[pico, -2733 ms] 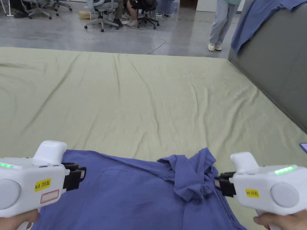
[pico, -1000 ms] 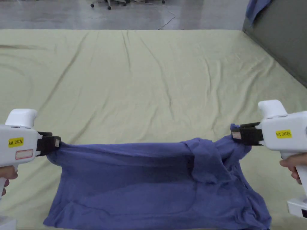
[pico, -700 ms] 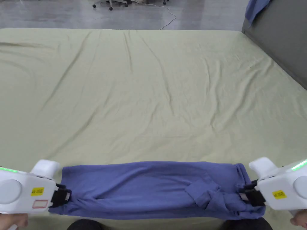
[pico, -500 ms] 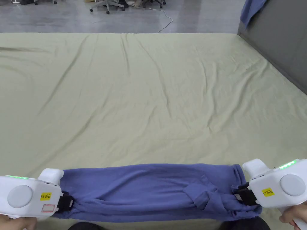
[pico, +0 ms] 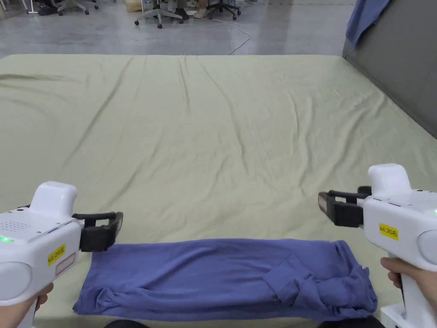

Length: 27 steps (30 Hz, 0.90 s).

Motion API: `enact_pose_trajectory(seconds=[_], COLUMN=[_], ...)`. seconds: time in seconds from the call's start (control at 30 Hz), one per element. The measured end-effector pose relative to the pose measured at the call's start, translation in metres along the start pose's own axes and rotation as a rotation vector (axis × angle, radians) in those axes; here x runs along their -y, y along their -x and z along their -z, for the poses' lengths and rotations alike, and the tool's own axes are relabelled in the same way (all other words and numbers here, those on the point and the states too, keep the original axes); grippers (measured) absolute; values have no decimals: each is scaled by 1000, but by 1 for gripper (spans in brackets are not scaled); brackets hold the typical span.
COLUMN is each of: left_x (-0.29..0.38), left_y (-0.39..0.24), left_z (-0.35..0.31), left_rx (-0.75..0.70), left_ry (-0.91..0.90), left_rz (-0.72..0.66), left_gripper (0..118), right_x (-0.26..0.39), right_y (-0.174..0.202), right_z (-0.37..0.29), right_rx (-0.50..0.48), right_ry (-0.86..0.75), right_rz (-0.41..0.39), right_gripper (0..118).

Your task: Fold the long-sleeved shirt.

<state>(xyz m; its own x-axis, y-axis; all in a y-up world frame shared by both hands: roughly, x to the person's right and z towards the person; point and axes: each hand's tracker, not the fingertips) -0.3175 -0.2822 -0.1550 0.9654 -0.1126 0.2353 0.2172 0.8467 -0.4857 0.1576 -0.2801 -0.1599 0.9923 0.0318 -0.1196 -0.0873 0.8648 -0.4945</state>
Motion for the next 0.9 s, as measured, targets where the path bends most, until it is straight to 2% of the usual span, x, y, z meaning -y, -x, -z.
enact_pose_trajectory(seconds=[0.03, 0.07, 0.1, 0.17, 0.23, 0.27, 0.3, 0.33, 0.37, 0.4, 0.43, 0.5, 0.7, 0.9], left_x=[-2, -2, -4, -6, 3, 8, 12, 19, 30, 40, 49, 69, 130, 135], left_y=[-5, -8, -8, -5, 6, 16, 26, 38, 57, 68, 77, 92, 115, 115], left_z=[1, 4, 5, 12, 14, 19, 23, 28, 45, 52, 52, 60, 108, 126], left_rx=[-21, -27, -25, 37, 41, 80, 109, 150, 194, 229, 292, 313, 535, 663], left_ry=[-1, -7, -26, 14, 1, 23, 56, 108, 196, 238, 192, 314, 556, 503], left_rz=[1, -16, -54, -73, -141, -185, -235, -316, -399, -430, -481, -547, -856, -968], left_gripper=[50, 1, 0, 0, 0, 9, 38, 95, 118, 117, 117, 117, 117, 118], right_x=[0, 3, 7, 6, 11, 14, 12, 14, 17, 19, 19, 24, 32, 34], right_y=[7, 11, 13, 14, 15, 16, 15, 14, 13, 13, 11, 10, 10, 7], right_z=[0, 1, 1, 1, 1, 2, -1, 0, 2, 5, 4, 9, 18, 22], right_rx=[31, 67, 76, 23, 10, 14, 16, 15, 11, 7, 6, -3, -19, -21], right_ry=[-44, -97, -131, -111, -112, -118, -119, -113, -98, -86, -74, -45, 22, 44], right_rz=[-4, 11, 20, 18, 2, -4, -5, -4, 1, 9, 17, 24, 36, 62], right_gripper=[23, 0, 0, 0, 0, 0, 0, 0, 0, 0, 0, 0, 0, 0])
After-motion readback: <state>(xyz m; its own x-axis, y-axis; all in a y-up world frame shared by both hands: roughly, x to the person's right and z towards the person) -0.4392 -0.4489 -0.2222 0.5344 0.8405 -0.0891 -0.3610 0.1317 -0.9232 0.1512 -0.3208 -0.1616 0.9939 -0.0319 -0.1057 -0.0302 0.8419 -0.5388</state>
